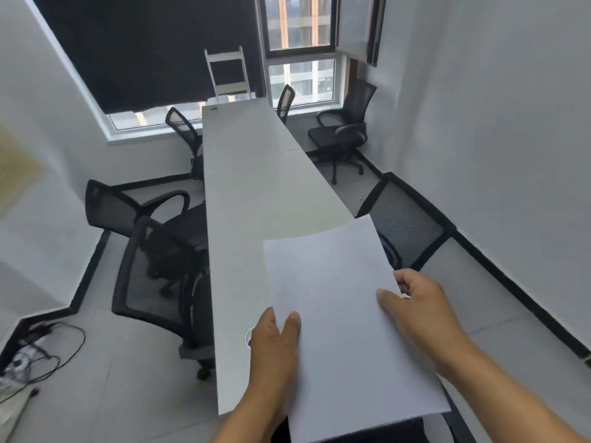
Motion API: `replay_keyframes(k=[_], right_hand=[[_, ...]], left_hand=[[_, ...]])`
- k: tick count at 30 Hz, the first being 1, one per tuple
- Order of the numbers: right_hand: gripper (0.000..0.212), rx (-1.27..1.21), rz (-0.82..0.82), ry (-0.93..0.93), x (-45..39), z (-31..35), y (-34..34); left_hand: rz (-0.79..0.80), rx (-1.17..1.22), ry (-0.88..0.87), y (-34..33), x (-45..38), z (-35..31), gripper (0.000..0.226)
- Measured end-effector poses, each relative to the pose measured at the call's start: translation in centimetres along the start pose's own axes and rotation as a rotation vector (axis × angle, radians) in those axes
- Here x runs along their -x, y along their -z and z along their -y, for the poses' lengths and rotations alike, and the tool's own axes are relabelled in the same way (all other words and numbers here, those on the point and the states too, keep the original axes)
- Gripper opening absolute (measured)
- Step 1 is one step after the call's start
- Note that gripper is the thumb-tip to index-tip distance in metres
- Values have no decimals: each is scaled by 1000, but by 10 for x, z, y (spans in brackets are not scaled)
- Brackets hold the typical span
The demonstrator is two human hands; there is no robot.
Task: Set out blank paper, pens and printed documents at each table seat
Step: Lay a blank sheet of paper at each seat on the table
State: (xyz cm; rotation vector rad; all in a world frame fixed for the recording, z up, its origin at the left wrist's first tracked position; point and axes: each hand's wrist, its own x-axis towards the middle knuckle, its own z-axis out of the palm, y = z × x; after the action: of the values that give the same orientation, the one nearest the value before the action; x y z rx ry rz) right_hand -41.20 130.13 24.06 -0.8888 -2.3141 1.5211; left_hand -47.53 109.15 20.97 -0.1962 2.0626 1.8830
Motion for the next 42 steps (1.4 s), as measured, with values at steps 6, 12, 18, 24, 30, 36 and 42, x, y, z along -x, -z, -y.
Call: replay_keyframes(k=[6,12,18,24,30,36,42], right_hand=[[7,86,110,-39,-37,-44,-54],[14,97,168,-105,-62,-88,-97],[10,85,173,-145,-75,-121,-123],[23,45,151,-210,-85,-142,-137],[17,72,162,-214,-98,-155,-139],[29,35,170,-195,-111,-153,-139],[15,-1,166,-182,-115,-156,-143]], left_hand=[[-123,-45,84,12,-26,52,16],[-98,-41,158,24,-57,93,22],[-91,-4,212,31,-77,124,28],[-109,29,261,33,-92,138,28],[-114,103,295,33,-104,147,31],[-68,121,278,30,-116,139,34],[-58,125,256,31,-125,143,34]])
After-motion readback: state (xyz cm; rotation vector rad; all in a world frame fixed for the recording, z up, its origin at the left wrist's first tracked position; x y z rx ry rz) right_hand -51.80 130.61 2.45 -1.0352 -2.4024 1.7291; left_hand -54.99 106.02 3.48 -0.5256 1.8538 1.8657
